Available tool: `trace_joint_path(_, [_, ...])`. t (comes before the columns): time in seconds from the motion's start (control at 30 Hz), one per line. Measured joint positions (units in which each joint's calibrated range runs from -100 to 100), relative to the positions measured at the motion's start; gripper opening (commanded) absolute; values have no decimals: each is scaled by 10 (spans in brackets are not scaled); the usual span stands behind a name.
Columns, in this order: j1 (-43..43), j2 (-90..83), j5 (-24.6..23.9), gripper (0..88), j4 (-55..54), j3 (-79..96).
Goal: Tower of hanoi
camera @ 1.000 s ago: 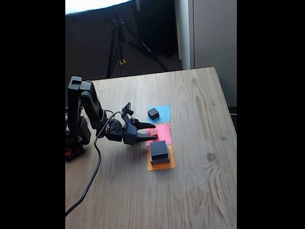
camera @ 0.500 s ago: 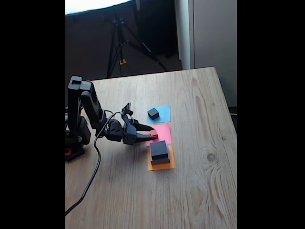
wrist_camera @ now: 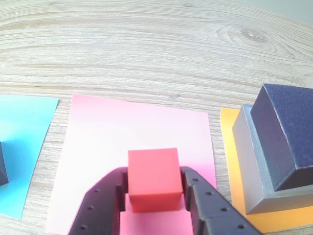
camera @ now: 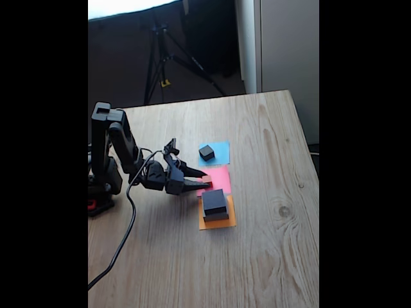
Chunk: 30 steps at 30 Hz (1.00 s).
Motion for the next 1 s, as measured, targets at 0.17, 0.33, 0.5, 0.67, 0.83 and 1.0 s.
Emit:
trace_joint_path(0.17, [-11,-55,0,25,45,20])
trace_joint_path(0.33, [-28,-166,0,26,139,38])
trace_joint_path(0.5, [-45,-294,0,30,265,38])
trace_joint_path(0.67, [-62,-423,0,25,440,21])
trace_joint_path(0.83, [-78,-538,0,20,672,-63])
trace_joint_path(1.0, [-102,-600,-10,20,902,-192])
